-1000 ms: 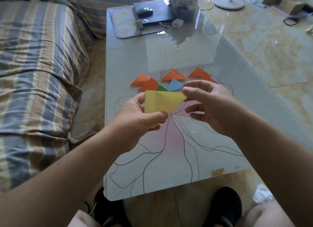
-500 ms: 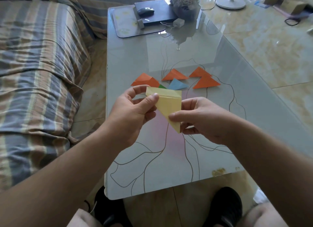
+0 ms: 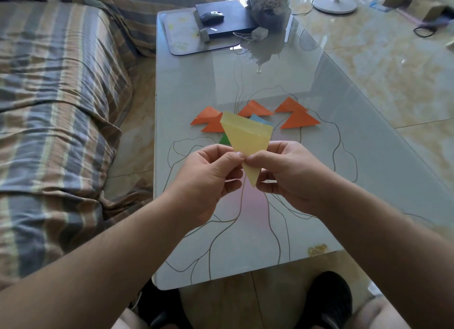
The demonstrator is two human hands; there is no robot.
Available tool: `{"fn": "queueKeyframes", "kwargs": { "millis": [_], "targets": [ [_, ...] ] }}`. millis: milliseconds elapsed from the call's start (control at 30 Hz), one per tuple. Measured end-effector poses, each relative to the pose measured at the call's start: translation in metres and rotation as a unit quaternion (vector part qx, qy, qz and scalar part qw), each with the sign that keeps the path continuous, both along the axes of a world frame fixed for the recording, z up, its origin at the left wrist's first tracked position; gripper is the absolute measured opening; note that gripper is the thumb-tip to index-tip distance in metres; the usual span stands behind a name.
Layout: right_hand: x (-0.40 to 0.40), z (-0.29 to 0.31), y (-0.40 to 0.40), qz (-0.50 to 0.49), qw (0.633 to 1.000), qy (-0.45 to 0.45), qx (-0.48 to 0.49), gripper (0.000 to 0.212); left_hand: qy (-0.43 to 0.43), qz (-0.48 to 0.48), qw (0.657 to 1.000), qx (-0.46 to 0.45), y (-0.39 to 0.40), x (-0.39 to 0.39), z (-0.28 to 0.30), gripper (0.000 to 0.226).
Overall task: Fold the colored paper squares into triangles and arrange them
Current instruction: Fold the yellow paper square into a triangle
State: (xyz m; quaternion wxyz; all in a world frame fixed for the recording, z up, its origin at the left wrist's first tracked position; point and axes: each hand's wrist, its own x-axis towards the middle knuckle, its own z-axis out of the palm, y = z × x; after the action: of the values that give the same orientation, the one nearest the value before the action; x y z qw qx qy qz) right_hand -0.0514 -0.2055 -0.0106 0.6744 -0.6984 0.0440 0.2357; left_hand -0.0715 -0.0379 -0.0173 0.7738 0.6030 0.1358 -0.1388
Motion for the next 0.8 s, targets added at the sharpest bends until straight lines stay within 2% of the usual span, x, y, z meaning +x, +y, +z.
{"fn": "queueKeyframes", "kwargs": {
  "millis": [167, 300, 800],
  "targets": [
    [0.0, 0.001, 0.002, 0.008, 1.0, -0.003, -0.013, 0.005, 0.007, 0.031, 0.999, -0.023, 0.005, 0.004, 0.0, 0.032],
    [0.001, 0.002, 0.001, 0.003, 1.0, 0.005, -0.011, 0.005, 0.026, 0.052, 0.997, -0.04, 0.004, 0.005, 0.002, 0.017],
    [0.0, 0.003, 0.002, -0.007, 1.0, 0.024, -0.01, 0.008, 0.023, 0.071, 0.997, -0.016, 0.011, 0.009, 0.006, 0.01]
  ]
}}
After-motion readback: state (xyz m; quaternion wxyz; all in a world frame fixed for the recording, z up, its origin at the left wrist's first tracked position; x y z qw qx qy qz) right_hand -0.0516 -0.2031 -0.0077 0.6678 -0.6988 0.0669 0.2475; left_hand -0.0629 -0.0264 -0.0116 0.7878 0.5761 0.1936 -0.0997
